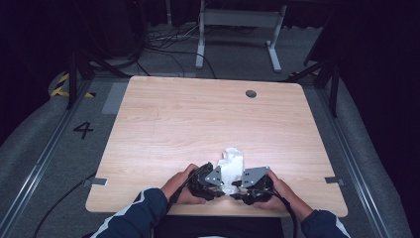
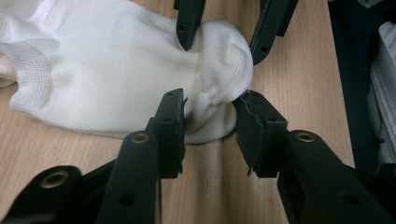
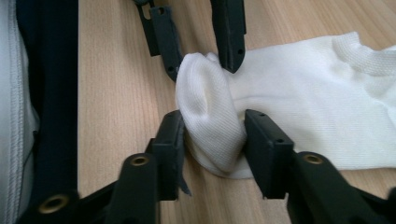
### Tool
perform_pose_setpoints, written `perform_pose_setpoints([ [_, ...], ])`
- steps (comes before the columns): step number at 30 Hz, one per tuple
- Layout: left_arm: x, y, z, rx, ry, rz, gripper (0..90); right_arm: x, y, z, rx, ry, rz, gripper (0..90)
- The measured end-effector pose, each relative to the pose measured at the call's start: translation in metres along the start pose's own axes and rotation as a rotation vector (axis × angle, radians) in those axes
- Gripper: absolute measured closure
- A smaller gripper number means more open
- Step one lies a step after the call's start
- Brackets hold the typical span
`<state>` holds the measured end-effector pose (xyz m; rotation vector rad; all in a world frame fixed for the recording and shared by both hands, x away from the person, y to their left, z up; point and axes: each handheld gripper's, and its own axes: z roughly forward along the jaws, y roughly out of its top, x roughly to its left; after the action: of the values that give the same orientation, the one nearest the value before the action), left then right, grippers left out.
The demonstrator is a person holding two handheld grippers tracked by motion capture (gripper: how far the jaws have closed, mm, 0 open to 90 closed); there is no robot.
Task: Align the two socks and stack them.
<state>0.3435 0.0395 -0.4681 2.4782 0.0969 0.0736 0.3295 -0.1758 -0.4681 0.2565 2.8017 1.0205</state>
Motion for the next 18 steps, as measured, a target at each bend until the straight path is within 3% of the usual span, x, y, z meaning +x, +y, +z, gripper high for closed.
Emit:
perform_pose_setpoints([
  [6,0.001,0.000,-0.001,0.007,0.013,0.001,69.5,-0.001,-0.001,-0.001,0.001,-0.030,0.008,77.2],
  [12,-0.004,0.002,-0.003,0.012,0.006,0.032,81.2,0.001,0.000,-0.006,-0.009,0.010,-0.001,82.7],
  [15,-0.005,0.003,-0.007,-0.006,-0.002,0.041,80.7,0.002,0.001,-0.011,-0.020,0.013,-0.003,82.9],
  [17,-0.005,0.003,-0.008,-0.008,-0.011,0.040,70.2,0.002,0.002,-0.013,-0.028,0.014,-0.006,83.0],
  [18,-0.006,0.003,-0.009,-0.008,0.005,0.036,70.2,0.002,0.002,-0.014,-0.037,0.016,-0.006,83.1],
])
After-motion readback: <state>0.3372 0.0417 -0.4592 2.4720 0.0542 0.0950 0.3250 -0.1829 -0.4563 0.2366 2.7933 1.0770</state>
